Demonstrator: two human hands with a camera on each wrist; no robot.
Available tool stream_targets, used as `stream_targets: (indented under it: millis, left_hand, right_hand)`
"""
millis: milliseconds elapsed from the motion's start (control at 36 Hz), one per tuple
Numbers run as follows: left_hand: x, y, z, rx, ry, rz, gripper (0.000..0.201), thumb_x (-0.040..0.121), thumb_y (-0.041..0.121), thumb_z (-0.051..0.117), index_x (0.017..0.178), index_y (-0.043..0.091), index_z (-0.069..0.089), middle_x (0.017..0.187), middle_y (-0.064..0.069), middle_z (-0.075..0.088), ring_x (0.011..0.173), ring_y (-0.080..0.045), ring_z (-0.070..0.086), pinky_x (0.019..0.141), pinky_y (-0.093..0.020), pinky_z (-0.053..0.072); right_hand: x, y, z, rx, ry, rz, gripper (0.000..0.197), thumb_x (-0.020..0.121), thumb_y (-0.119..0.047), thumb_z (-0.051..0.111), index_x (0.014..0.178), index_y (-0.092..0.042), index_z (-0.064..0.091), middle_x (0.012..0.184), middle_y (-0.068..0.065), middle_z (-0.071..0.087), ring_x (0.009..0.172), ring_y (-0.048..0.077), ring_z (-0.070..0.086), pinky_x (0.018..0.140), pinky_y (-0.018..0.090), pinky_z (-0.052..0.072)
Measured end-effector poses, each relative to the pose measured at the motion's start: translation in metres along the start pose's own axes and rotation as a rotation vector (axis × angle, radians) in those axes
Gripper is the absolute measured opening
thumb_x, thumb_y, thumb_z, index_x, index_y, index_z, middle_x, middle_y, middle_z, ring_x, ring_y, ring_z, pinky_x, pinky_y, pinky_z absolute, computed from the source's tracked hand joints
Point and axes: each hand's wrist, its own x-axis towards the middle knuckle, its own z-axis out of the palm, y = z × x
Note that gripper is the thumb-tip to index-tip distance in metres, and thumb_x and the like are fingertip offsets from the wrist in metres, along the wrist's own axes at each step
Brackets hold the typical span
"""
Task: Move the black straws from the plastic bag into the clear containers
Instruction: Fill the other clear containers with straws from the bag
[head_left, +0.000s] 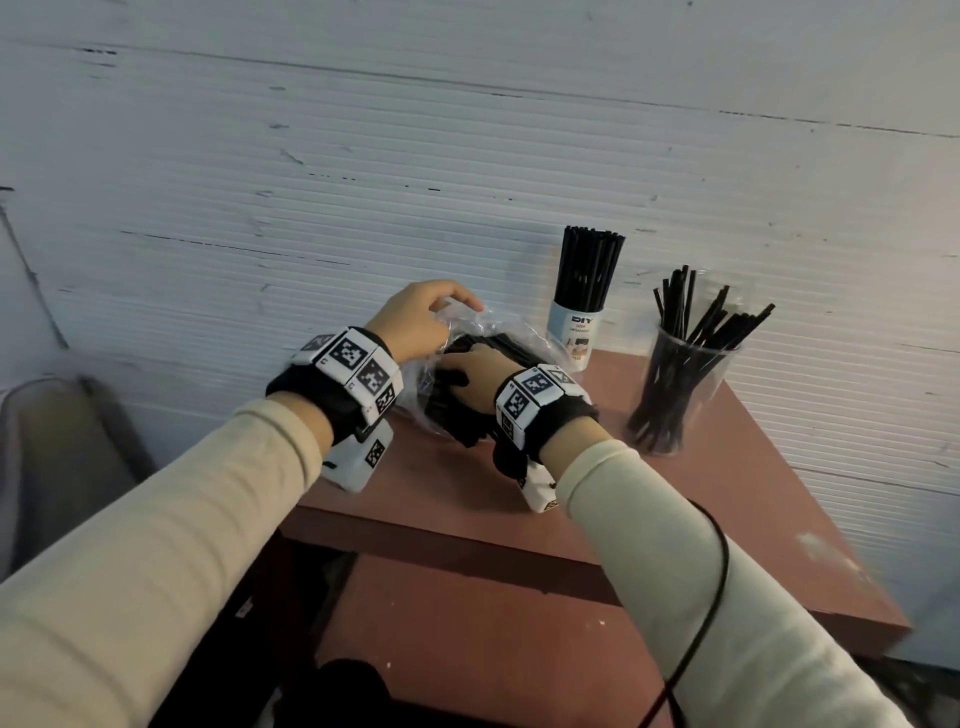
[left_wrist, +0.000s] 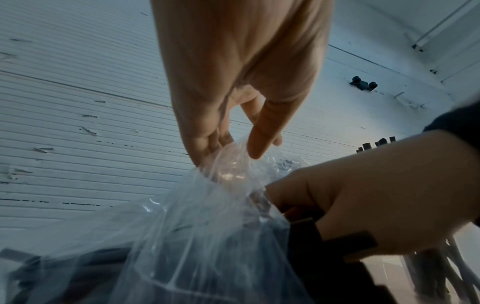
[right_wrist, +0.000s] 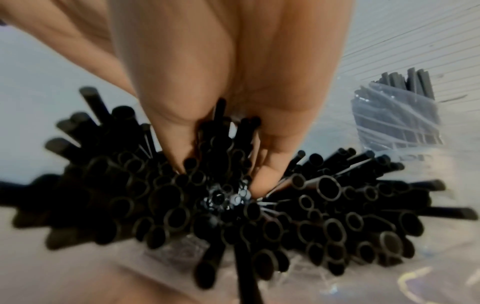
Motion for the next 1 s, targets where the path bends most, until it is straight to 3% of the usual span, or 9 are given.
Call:
stream_targets:
  millis: [167, 278, 361, 472, 555, 667, 833, 917, 1000]
  left_hand:
    - [0.003, -0.001, 0.001, -0.001, 0.006, 0.012, 0.057, 0.08, -0.012, 0.048, 0.094, 0.04, 0.065, 0.111, -0.03, 0.063, 0.068, -0.024, 0.052, 0.062, -0.035, 0.044]
    - [0.005, -0.002, 0.001, -0.003, 0.017, -0.011, 0.051, 0.082, -0.011, 0.048, 0.105, 0.03, 0.069, 0.109, -0.027, 0.064, 0.075, -0.023, 0.054, 0.066, -0.03, 0.044]
    - [0.008, -0.003, 0.002, -0.008, 0.002, -0.033, 0.052, 0.084, -0.011, 0.048, 0.109, 0.029, 0.069, 0.106, -0.013, 0.062, 0.084, -0.022, 0.053, 0.064, -0.02, 0.042]
    - [0.009, -0.006, 0.0, -0.025, -0.038, -0.027, 0.056, 0.083, -0.01, 0.049, 0.098, 0.041, 0.066, 0.097, -0.013, 0.058, 0.082, -0.027, 0.056, 0.066, -0.032, 0.043]
    - [0.008, -0.005, 0.0, -0.016, -0.052, -0.036, 0.056, 0.082, -0.012, 0.047, 0.103, 0.037, 0.066, 0.097, -0.011, 0.056, 0.078, -0.025, 0.054, 0.062, -0.029, 0.042]
    - [0.007, -0.002, 0.001, -0.011, -0.053, -0.042, 0.055, 0.084, -0.013, 0.047, 0.115, 0.027, 0.066, 0.121, -0.011, 0.06, 0.086, -0.017, 0.052, 0.061, -0.018, 0.043]
    - [0.004, -0.001, 0.001, -0.045, -0.055, -0.029, 0.057, 0.083, -0.013, 0.045, 0.115, 0.029, 0.066, 0.122, -0.016, 0.059, 0.093, -0.024, 0.055, 0.074, -0.038, 0.046]
    - [0.002, -0.003, 0.002, -0.045, -0.042, -0.025, 0.057, 0.084, -0.012, 0.045, 0.118, 0.03, 0.064, 0.133, -0.006, 0.054, 0.118, -0.023, 0.056, 0.082, -0.042, 0.051]
    - [-0.002, -0.004, 0.005, -0.019, -0.05, -0.016, 0.059, 0.084, -0.012, 0.046, 0.123, 0.031, 0.061, 0.143, 0.0, 0.05, 0.134, -0.014, 0.044, 0.083, -0.029, 0.046]
  right_hand:
    - [0.001, 0.007, -0.005, 0.058, 0.075, -0.035, 0.045, 0.088, -0.007, 0.057, 0.132, -0.019, 0.057, 0.133, 0.009, 0.053, 0.124, 0.026, 0.047, 0.097, 0.027, 0.037]
    - [0.001, 0.009, -0.007, 0.083, 0.114, -0.031, 0.042, 0.085, -0.006, 0.06, 0.125, -0.019, 0.063, 0.129, 0.007, 0.057, 0.122, 0.024, 0.049, 0.096, 0.026, 0.037]
    - [-0.001, 0.012, -0.008, 0.111, 0.133, -0.033, 0.041, 0.085, -0.006, 0.061, 0.123, -0.02, 0.065, 0.128, 0.007, 0.059, 0.121, 0.024, 0.05, 0.096, 0.025, 0.037]
    - [-0.008, 0.014, -0.013, 0.064, 0.144, -0.057, 0.038, 0.092, -0.014, 0.054, 0.127, -0.026, 0.062, 0.132, 0.0, 0.059, 0.123, 0.021, 0.052, 0.102, 0.027, 0.036]
    - [-0.013, 0.019, -0.017, 0.126, 0.142, -0.067, 0.035, 0.093, -0.019, 0.056, 0.126, -0.029, 0.063, 0.132, -0.005, 0.06, 0.121, 0.016, 0.053, 0.102, 0.022, 0.034]
    - [-0.018, 0.023, -0.016, 0.188, 0.146, -0.102, 0.031, 0.091, -0.023, 0.063, 0.121, -0.031, 0.066, 0.129, -0.007, 0.062, 0.118, 0.013, 0.054, 0.094, 0.014, 0.029]
    - [-0.026, 0.029, -0.018, 0.278, 0.19, -0.104, 0.03, 0.092, -0.016, 0.06, 0.118, -0.029, 0.068, 0.117, -0.004, 0.067, 0.089, 0.003, 0.055, 0.079, 0.011, 0.036]
    - [-0.031, 0.037, -0.018, 0.357, 0.231, -0.099, 0.027, 0.091, -0.015, 0.062, 0.113, -0.028, 0.071, 0.095, -0.008, 0.069, 0.072, 0.004, 0.061, 0.064, 0.002, 0.04]
    - [-0.039, 0.048, -0.02, 0.415, 0.269, -0.079, 0.025, 0.09, -0.014, 0.063, 0.108, -0.028, 0.073, 0.079, -0.013, 0.065, 0.067, 0.003, 0.063, 0.063, 0.002, 0.042]
